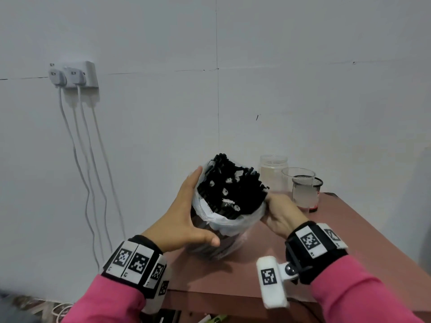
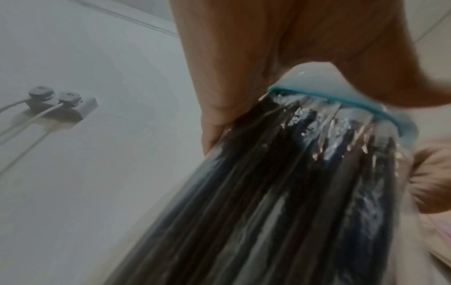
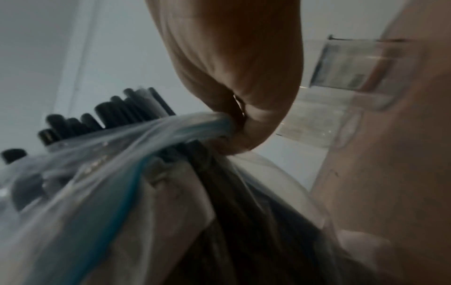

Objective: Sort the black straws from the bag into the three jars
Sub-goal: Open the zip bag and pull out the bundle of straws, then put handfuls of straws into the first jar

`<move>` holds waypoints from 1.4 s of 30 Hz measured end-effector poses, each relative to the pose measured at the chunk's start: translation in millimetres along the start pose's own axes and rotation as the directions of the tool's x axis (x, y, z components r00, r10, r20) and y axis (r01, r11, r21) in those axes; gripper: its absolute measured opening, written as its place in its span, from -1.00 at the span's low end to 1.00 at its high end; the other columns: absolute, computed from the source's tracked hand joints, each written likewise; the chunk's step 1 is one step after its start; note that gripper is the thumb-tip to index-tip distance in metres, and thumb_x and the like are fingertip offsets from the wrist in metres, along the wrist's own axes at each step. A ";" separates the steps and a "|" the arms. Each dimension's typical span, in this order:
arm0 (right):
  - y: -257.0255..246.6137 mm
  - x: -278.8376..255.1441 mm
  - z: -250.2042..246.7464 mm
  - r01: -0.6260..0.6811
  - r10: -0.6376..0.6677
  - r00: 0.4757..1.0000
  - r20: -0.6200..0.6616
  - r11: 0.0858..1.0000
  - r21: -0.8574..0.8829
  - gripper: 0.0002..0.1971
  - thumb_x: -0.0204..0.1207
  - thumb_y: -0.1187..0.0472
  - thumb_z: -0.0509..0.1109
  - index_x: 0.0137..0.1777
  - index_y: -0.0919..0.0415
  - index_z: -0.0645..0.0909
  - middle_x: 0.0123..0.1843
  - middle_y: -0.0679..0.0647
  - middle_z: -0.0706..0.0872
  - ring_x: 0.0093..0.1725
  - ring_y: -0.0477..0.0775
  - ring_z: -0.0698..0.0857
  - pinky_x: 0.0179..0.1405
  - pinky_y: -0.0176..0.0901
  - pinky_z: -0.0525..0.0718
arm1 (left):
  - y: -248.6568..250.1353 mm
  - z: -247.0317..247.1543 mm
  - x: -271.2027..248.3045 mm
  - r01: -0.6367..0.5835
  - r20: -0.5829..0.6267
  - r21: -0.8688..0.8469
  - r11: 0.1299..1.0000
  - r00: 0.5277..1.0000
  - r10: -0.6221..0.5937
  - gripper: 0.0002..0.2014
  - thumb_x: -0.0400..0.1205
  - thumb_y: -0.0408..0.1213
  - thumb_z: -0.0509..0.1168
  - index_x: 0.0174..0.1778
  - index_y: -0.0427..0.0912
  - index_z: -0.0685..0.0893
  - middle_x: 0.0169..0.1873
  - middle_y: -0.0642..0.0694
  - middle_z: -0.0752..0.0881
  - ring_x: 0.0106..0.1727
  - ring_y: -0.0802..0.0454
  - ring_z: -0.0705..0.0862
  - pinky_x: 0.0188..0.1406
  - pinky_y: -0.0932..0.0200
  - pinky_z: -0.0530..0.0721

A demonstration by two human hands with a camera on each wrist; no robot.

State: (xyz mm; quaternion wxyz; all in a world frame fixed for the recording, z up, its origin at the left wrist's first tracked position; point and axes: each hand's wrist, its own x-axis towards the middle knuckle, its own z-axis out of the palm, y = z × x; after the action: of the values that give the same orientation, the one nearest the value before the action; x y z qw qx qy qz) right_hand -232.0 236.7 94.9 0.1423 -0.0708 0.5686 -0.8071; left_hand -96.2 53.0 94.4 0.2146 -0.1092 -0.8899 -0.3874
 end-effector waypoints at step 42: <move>-28.8 -53.3 -109.0 0.256 -0.616 0.786 -0.048 0.395 -0.883 -0.93 0.57 0.09 0.38 -0.01 -0.01 0.67 -0.07 0.08 0.73 -0.04 0.12 0.65 -0.13 -0.08 0.51 | -9.6 51.2 -33.3 0.387 -0.419 0.657 0.647 0.901 -0.113 0.05 0.25 0.41 0.43 0.58 -0.05 0.27 0.51 -0.14 0.40 0.43 -0.23 0.37 0.38 -0.23 0.40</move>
State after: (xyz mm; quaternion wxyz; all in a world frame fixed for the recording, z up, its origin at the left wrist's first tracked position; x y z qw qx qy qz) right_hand -215.8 360.1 87.0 -0.2412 -0.1269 0.8582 -0.4349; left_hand -85.5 83.3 41.6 0.3338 0.1794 -0.9245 -0.0415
